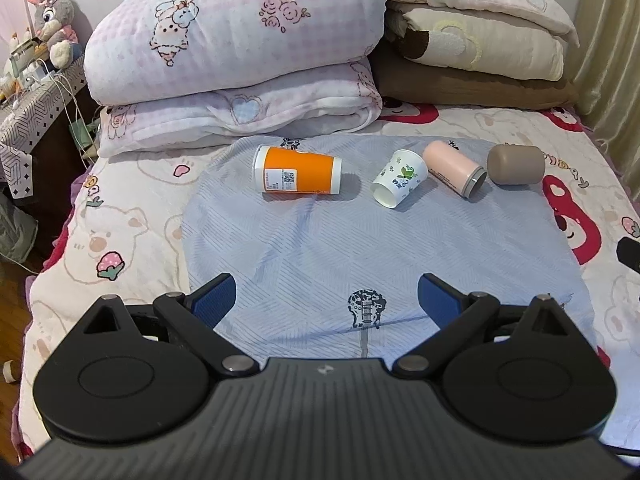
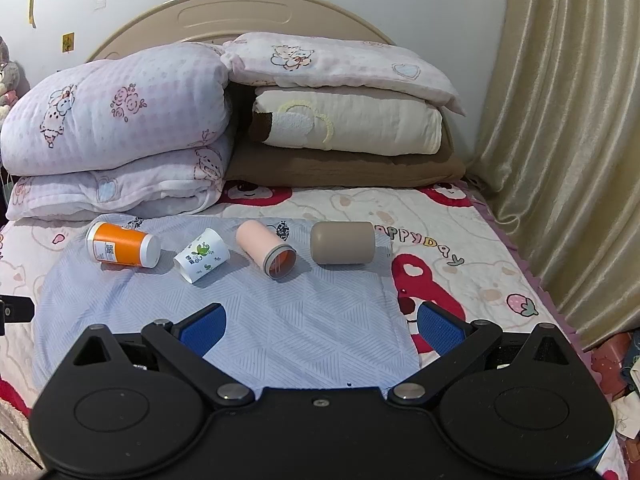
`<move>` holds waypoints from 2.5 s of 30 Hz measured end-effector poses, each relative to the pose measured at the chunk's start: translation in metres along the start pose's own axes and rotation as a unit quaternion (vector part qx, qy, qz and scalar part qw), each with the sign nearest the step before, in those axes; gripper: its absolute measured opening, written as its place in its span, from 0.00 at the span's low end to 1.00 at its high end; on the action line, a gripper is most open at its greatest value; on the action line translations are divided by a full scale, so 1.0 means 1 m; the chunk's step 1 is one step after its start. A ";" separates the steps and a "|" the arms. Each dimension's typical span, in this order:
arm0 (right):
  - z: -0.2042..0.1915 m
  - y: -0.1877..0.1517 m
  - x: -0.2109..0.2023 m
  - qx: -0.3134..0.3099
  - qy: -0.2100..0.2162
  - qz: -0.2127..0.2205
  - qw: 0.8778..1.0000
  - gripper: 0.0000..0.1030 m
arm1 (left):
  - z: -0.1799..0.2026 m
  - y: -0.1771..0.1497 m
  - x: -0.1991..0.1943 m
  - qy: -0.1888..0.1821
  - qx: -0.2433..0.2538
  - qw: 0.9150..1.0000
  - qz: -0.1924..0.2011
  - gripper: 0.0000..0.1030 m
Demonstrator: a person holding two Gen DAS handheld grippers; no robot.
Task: Flip cup upright
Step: 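Move the right gripper to the pink cup's grey rim while the left gripper approaches the cup body, then close the right gripper on the pink cup's grey rim end and lift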
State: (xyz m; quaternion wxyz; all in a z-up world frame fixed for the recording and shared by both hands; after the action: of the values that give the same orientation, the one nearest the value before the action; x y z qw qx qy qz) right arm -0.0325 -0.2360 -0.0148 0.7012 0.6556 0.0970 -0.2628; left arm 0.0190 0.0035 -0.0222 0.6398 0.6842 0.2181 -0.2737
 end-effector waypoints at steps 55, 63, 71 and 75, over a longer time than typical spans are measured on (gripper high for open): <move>-0.044 -0.025 0.271 -0.235 0.318 0.030 0.918 0.92 | 0.106 0.025 0.276 -0.159 -0.212 0.963 -0.049 0.92; -0.054 -0.045 0.309 -0.282 0.315 0.017 0.906 0.92 | 0.116 0.020 0.306 -0.179 -0.241 0.951 -0.073 0.91; -0.052 -0.040 0.334 -0.247 0.315 0.000 0.917 0.91 | 0.124 0.028 0.324 -0.201 -0.258 0.942 -0.080 0.88; -0.057 -0.041 0.347 -0.233 0.313 -0.011 0.921 0.85 | 0.119 0.029 0.325 -0.198 -0.271 0.939 -0.077 0.88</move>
State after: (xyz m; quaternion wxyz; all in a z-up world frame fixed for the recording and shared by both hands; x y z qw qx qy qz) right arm 0.2518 -0.2650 -0.2241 0.7653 0.5213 0.3770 -0.0221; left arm 0.2720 -0.1342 -0.2166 0.8084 0.3980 0.2050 -0.3822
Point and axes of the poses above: each gripper's, at about its wrist camera, not at the fingertips, and x roughly the way its jaws point, z to its right, y to its top, the point moved 4 cm from there along x, roughly the way its jaws point, and after that the axes turned 11 degrees about z, right-handed, at the moved point
